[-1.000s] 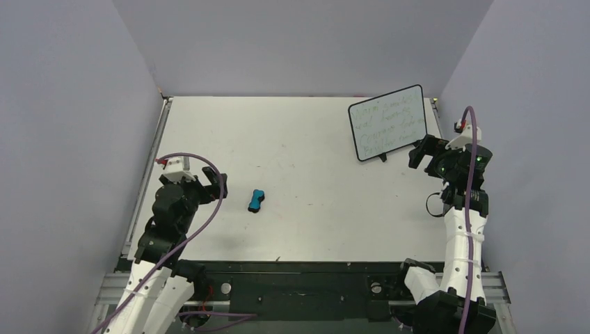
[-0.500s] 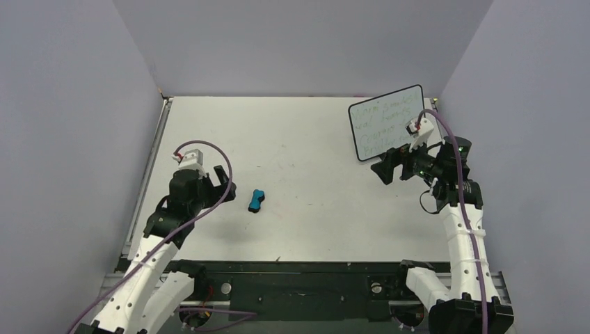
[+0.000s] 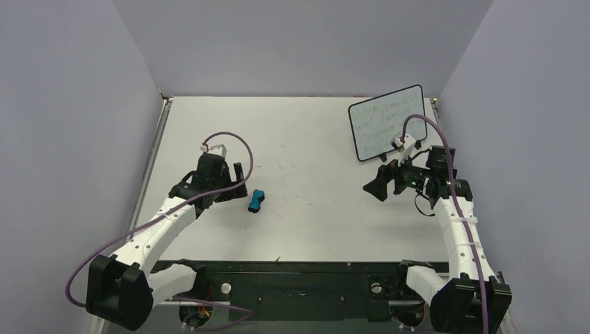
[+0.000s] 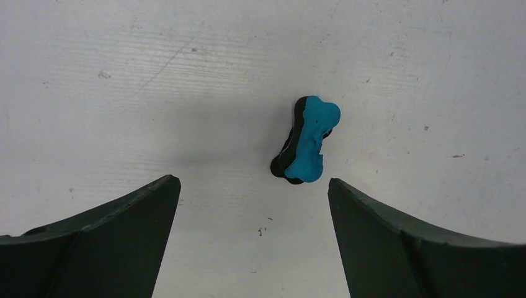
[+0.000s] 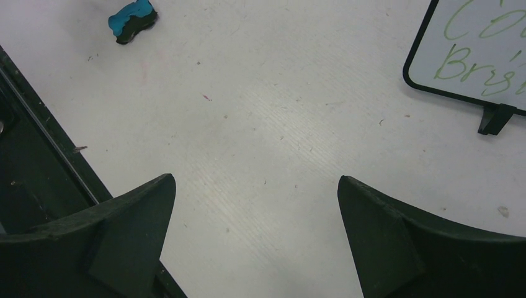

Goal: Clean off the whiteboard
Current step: Move the whiteboard eraser to the center of the board, then pick up the whiteboard eraser from the center of the board, then pick up the whiteboard from the corner of the board.

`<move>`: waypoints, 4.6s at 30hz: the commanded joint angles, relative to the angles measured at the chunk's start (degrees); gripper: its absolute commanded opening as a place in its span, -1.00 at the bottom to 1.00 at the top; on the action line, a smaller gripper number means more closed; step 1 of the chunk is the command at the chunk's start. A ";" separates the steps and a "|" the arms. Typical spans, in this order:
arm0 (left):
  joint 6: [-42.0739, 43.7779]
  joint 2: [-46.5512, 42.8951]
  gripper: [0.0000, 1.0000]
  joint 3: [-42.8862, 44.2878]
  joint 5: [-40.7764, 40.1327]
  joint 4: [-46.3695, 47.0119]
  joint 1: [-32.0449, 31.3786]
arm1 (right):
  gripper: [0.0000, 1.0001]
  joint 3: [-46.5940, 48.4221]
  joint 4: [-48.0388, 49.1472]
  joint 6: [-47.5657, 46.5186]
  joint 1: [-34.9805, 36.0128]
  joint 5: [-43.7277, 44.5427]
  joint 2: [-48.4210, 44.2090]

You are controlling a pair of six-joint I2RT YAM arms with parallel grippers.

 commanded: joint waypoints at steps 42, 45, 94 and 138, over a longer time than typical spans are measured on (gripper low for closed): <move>-18.51 34.61 -1.00 3.50 7.10 30.63 -25.05 | 0.99 -0.94 0.50 -6.32 4.12 0.26 3.60; -19.20 27.34 -1.00 0.96 4.28 29.52 -25.06 | 0.98 -0.68 0.35 -7.31 8.06 4.03 5.43; -22.08 -37.05 0.25 -20.84 -14.39 3.07 -19.08 | -0.41 35.90 -3.41 -0.58 54.51 40.53 56.75; -28.17 81.44 0.22 53.37 18.00 89.73 -22.17 | -1.00 11.26 8.76 10.16 -0.47 15.83 8.17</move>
